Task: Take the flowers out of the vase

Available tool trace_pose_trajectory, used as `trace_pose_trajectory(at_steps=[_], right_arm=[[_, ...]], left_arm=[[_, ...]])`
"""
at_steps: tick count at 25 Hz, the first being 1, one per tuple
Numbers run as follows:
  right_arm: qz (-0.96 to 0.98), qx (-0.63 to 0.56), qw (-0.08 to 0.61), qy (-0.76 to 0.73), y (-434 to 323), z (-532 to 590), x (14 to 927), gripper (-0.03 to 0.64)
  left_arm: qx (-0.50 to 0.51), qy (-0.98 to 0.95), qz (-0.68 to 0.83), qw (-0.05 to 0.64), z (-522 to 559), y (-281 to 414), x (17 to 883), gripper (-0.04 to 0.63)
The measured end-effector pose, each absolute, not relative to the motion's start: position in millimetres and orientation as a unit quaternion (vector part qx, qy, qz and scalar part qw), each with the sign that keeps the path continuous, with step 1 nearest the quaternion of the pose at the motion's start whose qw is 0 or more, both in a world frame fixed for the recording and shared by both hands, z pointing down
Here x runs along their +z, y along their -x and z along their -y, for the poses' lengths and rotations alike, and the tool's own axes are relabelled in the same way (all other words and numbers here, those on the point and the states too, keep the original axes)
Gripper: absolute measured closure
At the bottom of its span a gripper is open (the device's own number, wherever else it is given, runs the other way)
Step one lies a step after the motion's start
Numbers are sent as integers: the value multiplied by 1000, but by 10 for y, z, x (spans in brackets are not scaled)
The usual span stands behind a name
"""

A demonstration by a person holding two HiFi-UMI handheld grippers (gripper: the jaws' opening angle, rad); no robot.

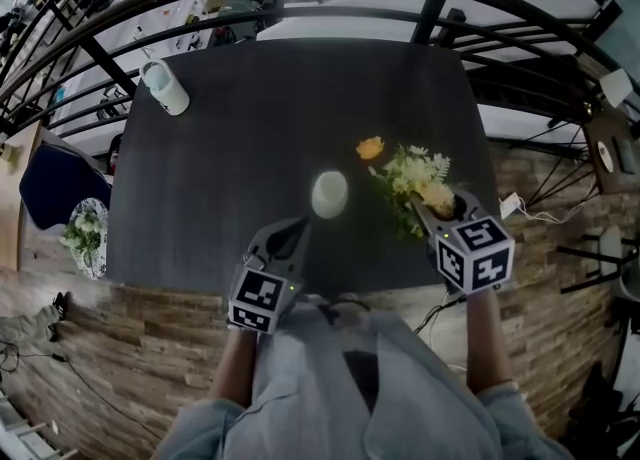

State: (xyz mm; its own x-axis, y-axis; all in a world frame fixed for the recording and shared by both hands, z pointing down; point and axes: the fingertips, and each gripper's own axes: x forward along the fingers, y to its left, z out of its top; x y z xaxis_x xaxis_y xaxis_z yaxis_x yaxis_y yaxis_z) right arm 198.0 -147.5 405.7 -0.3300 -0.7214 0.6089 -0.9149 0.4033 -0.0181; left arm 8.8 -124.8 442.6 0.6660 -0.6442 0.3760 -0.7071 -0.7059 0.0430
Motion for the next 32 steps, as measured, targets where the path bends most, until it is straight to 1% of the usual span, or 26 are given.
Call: trace_pose_trajectory(at_steps=[11,32], right_arm=[[789,183,263,-524,-2053,1749,4188,492],[783,216,299,-501,-1984,2001,4913,492]], left_arm=[[170,-905,379,93,1248,-57,4404,595],[171,-885,421,105,1235,150,4407,595]])
